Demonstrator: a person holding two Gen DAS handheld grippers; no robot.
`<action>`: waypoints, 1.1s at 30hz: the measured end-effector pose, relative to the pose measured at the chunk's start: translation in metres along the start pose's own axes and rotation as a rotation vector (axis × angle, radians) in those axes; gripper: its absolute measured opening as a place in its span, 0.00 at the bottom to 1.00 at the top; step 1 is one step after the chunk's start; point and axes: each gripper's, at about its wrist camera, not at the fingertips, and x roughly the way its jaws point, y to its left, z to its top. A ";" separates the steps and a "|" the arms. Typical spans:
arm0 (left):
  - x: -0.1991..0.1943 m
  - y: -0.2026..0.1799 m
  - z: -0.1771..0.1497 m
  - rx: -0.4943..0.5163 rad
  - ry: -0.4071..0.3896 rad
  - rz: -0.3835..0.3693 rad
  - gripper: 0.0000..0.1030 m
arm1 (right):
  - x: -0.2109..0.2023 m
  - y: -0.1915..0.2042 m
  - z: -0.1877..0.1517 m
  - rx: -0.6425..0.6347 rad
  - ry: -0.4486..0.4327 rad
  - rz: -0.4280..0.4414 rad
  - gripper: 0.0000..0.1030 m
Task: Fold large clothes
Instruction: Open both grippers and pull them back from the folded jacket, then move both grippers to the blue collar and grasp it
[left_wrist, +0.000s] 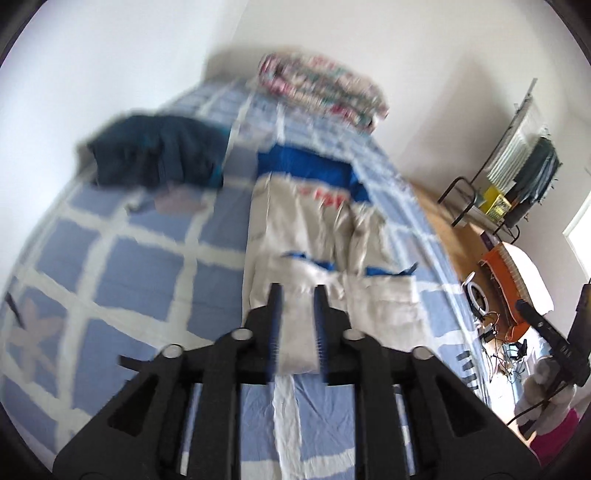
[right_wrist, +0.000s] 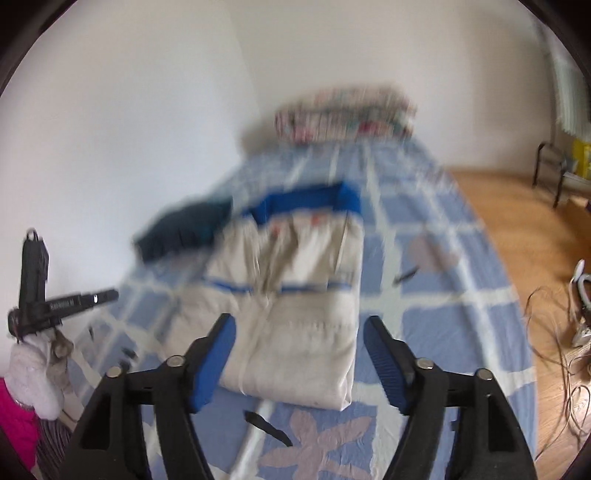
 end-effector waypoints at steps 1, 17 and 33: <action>-0.013 -0.003 0.002 0.005 -0.018 -0.003 0.27 | -0.016 0.000 0.004 0.009 -0.017 0.008 0.75; -0.219 -0.095 0.054 0.153 -0.271 -0.126 0.53 | -0.232 0.070 0.033 -0.167 -0.267 -0.004 0.85; -0.148 -0.075 0.143 0.144 -0.178 -0.063 0.56 | -0.150 0.023 0.111 -0.092 -0.214 -0.005 0.86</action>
